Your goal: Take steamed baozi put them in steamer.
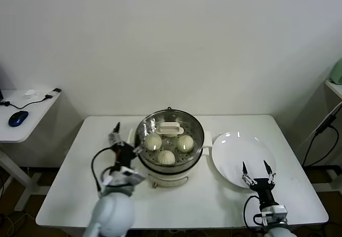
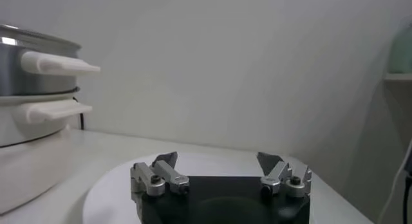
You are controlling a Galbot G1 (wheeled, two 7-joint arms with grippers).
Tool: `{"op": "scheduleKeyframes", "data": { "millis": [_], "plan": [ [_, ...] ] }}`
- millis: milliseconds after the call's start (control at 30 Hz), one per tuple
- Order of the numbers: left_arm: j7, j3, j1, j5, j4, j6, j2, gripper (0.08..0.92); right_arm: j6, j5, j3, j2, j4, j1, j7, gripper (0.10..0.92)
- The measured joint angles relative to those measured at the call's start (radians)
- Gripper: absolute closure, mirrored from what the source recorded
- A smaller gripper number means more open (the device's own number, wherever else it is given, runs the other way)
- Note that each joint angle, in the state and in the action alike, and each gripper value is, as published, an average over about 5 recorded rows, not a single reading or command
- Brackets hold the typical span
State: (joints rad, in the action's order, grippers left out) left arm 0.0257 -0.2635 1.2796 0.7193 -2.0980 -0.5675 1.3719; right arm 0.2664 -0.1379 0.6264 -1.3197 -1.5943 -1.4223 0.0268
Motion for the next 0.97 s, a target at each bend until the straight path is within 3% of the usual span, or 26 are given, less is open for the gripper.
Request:
{"op": "scheduleKeyframes", "data": {
  "millis": [200, 433, 700, 967],
  "plan": [
    [0.039, -0.174, 0.083, -0.393, 0.08, 0.277, -0.045, 0.177, 0.003, -0.001, -0.006, -0.002, 0.007, 0.007, 0.006, 0.203],
    [0.059, -0.255, 0.125, -0.701, 0.208, 0.52, -0.058, 0.177, -0.003, -0.005, -0.011, -0.009, 0.019, 0.012, 0.009, 0.203],
    [0.068, -0.289, 0.159, -0.863, 0.299, 0.67, -0.065, 0.177, -0.007, -0.01, -0.016, -0.01, 0.024, 0.016, 0.009, 0.203],
    [0.073, -0.307, 0.177, -0.925, 0.338, 0.741, -0.07, 0.177, -0.01, -0.011, -0.021, -0.014, 0.024, 0.018, 0.007, 0.203]
  ]
}}
